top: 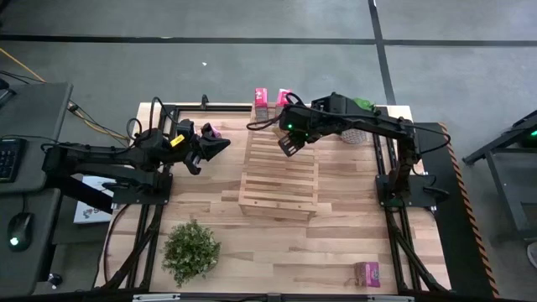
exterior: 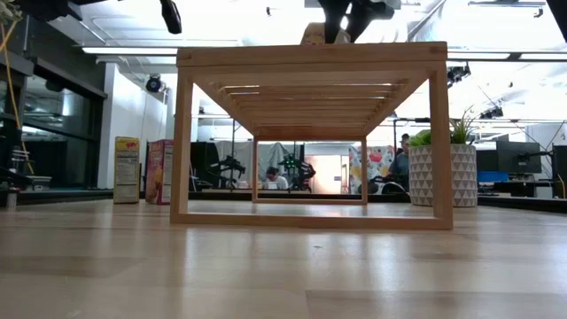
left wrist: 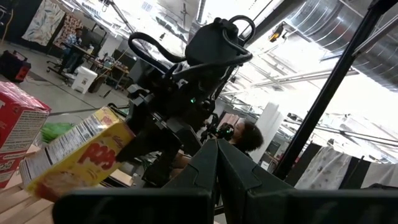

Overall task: Stack cereal on shelf
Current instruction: Put the bottom yellow cereal box on the shelf

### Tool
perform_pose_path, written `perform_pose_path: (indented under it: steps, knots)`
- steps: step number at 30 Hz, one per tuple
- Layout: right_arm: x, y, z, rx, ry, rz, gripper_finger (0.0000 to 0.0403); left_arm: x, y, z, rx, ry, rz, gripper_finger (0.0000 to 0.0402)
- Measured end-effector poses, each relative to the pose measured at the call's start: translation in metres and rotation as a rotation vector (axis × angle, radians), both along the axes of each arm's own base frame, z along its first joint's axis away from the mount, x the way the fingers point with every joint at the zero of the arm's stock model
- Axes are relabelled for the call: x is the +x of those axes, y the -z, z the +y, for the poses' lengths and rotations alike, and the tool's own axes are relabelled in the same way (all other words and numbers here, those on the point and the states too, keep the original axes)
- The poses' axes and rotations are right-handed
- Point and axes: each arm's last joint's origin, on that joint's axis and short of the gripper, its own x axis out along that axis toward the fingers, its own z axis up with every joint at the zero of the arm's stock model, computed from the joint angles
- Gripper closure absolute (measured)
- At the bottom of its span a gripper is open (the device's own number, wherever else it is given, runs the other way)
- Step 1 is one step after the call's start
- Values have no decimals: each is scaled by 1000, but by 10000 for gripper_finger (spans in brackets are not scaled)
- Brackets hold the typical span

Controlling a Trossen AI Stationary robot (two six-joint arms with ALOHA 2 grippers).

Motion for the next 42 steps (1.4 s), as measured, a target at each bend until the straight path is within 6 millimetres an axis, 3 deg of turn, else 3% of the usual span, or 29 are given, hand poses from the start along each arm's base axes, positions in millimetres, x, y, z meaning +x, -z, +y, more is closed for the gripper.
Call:
perform_pose_path:
  steps: [9, 21, 29, 34, 39, 42]
  knots:
    - [4, -2, -2, -22, -8, -38, 158, 0, 0, 0, 0, 0, 0, 399]
    - [7, -12, -7, -12, -60, -147, 151, 0, 0, 0, 0, 0, 1, 399]
    - [-21, -52, -18, -142, -1, -252, 151, 0, 1, 0, -1, 0, 14, 399]
    - [-52, -71, -15, -199, -27, -229, 151, 0, 1, 0, -2, 0, 15, 398]
    - [-76, -68, -2, -194, -65, -118, 153, 0, 2, 0, -4, 0, 15, 398]
    - [-85, -56, 7, -184, -82, -85, 171, 0, 2, 0, -4, 0, 17, 398]
